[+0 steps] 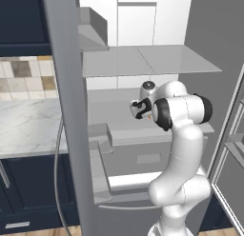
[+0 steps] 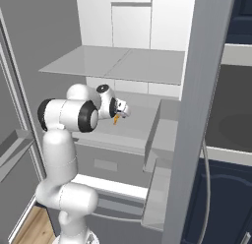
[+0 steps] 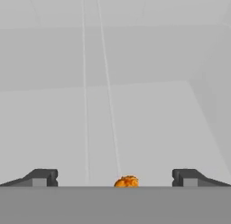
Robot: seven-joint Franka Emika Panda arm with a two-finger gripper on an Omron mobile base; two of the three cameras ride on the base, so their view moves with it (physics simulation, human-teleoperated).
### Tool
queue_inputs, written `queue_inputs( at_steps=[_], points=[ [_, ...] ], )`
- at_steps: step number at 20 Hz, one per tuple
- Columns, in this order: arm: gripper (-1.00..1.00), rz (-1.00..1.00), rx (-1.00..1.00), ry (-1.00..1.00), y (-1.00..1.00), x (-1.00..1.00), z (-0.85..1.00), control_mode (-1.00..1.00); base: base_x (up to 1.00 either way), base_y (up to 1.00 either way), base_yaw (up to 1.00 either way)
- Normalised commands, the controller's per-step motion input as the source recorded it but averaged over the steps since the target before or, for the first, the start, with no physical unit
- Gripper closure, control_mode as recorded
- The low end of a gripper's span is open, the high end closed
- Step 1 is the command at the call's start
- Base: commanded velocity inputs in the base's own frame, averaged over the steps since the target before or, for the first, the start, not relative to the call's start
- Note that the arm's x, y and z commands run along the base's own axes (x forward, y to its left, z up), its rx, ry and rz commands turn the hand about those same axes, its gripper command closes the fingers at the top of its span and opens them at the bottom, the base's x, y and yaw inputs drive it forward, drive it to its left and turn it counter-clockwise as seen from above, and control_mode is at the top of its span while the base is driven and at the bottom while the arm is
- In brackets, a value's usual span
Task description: Take the cheese, shrimp, and onion from the fridge and place them on the plate on the dining counter to create an appetizer plate.
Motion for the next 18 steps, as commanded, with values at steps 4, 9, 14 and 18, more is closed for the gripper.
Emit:
queue_inputs(
  at_steps=[4,9,14,18],
  points=[
    [-1.0,0.0,0.0,0.0,-0.3,-0.4,-0.72,-1.0,0.0,0.0,0.0],
    [-1.0,0.0,0.0,0.0,-0.21,-0.74,-0.8,-1.0,0.0,0.0,0.0],
    [-1.0,0.0,0.0,-0.01,-0.21,-0.75,-0.71,-1.0,0.0,0.0,0.0],
    [-1.0,0.0,0.0,0.0,-0.09,-0.13,-0.63,-1.0,0.0,0.0,0.0]
  ],
)
